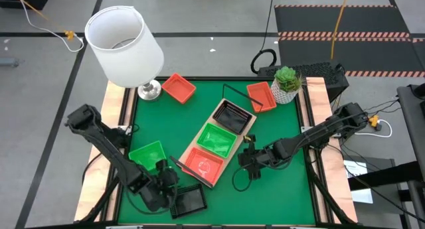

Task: Stack baskets on shelf by color
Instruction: Adjust the colored bins, then stack the right orange bin into the orange bin on the shelf

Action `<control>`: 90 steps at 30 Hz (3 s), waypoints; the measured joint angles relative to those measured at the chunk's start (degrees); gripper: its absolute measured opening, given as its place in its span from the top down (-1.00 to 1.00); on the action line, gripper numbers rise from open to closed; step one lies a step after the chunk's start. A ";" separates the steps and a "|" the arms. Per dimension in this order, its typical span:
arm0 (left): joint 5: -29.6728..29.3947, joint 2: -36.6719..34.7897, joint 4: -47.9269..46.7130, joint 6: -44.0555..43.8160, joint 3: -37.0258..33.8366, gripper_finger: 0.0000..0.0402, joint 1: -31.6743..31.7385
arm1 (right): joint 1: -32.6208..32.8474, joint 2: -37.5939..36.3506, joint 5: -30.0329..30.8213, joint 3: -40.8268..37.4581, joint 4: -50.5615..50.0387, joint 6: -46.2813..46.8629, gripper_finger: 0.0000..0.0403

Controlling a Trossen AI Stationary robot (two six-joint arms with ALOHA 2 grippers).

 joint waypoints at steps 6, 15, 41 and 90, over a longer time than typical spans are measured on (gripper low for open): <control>-3.01 2.42 0.66 3.19 -0.02 0.48 2.51 | 0.15 -1.12 -0.04 0.00 -0.71 0.67 1.00; -5.90 2.57 0.91 6.58 -0.02 0.77 5.86 | 0.17 -5.58 -0.07 0.00 -0.66 3.42 1.00; -9.34 4.70 8.57 11.89 -0.02 0.85 3.74 | 0.94 -6.43 -0.02 0.00 0.18 3.91 1.00; -10.00 -2.23 4.62 15.99 0.05 0.85 2.73 | 2.16 -6.08 -10.44 0.00 5.71 3.40 1.00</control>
